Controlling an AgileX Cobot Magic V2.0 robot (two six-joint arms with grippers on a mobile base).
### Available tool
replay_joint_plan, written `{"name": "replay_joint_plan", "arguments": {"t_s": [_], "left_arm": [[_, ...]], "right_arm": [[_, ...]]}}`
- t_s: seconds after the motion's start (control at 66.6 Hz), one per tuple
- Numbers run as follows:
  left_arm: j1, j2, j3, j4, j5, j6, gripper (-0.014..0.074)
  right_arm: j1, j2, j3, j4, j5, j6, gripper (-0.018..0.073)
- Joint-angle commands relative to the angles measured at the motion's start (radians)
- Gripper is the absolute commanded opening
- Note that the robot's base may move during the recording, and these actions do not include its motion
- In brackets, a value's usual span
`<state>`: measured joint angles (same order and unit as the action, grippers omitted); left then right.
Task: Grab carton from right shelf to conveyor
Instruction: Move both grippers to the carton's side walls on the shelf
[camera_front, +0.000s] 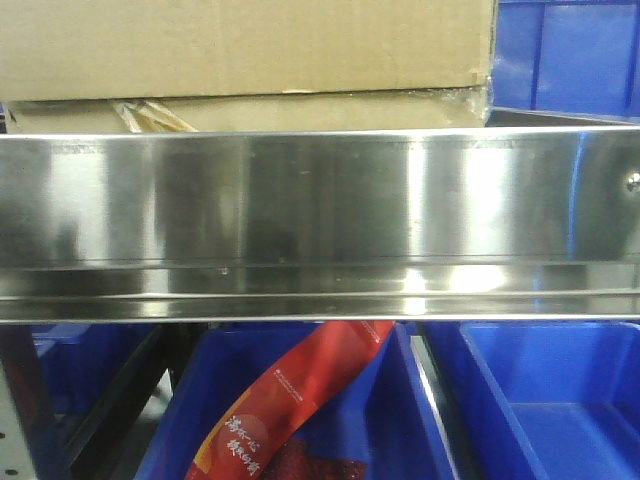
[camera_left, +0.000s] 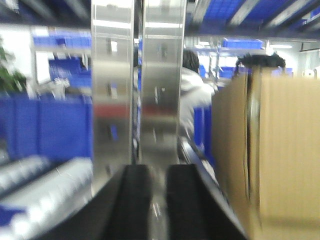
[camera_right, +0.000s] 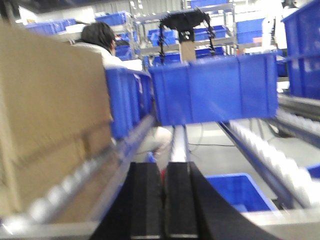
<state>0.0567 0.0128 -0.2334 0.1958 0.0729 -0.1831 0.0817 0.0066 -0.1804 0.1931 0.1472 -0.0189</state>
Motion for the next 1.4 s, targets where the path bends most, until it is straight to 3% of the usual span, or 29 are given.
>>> {"name": "replay_joint_plan", "arguments": {"t_s": [0.0,0.06,0.135,0.225,0.3,0.346,0.586,0.811,1.037,1.292,1.382], "left_arm": [[-0.001,0.047,-0.122,0.024,0.061,0.001,0.0230],[-0.005,0.092,-0.189,0.024,0.082,0.001,0.0290],[-0.024,0.170,-0.268,0.024,0.089,0.001,0.0337],[-0.059,0.252,-0.347,0.025,0.103,0.001,0.0352],[-0.095,0.353,-0.423,0.039,0.176,0.001,0.0354],[-0.115,0.404,-0.472,0.039,0.227,0.001,0.0354],[-0.249,0.623,-0.667,0.027,0.374,0.001,0.0354],[-0.366,0.819,-0.848,0.016,0.444,0.001,0.0354],[-0.371,1.016,-1.074,-0.040,0.601,0.001,0.0354],[-0.369,1.204,-1.318,-0.055,0.779,0.001,0.0354],[-0.357,1.258,-1.389,-0.056,0.834,0.001,0.0354]], "right_arm": [[0.000,0.026,-0.134,0.007,0.101,-0.010,-0.0047],[0.000,0.066,-0.210,0.007,0.150,-0.010,0.0015],[0.000,0.118,-0.295,0.007,0.160,-0.010,0.0156],[0.000,0.188,-0.365,0.007,0.154,-0.010,0.0347],[0.000,0.263,-0.404,0.005,0.156,-0.010,0.0517],[0.000,0.297,-0.414,0.005,0.160,-0.010,0.0573],[0.025,0.480,-0.570,0.005,0.250,-0.050,0.0559],[0.169,0.710,-0.815,0.007,0.310,-0.052,0.0559],[0.284,0.995,-1.138,0.004,0.511,-0.052,0.0559],[0.291,1.269,-1.478,-0.015,0.733,-0.050,0.0559],[0.291,1.352,-1.585,-0.049,0.834,-0.005,0.0559]]}}
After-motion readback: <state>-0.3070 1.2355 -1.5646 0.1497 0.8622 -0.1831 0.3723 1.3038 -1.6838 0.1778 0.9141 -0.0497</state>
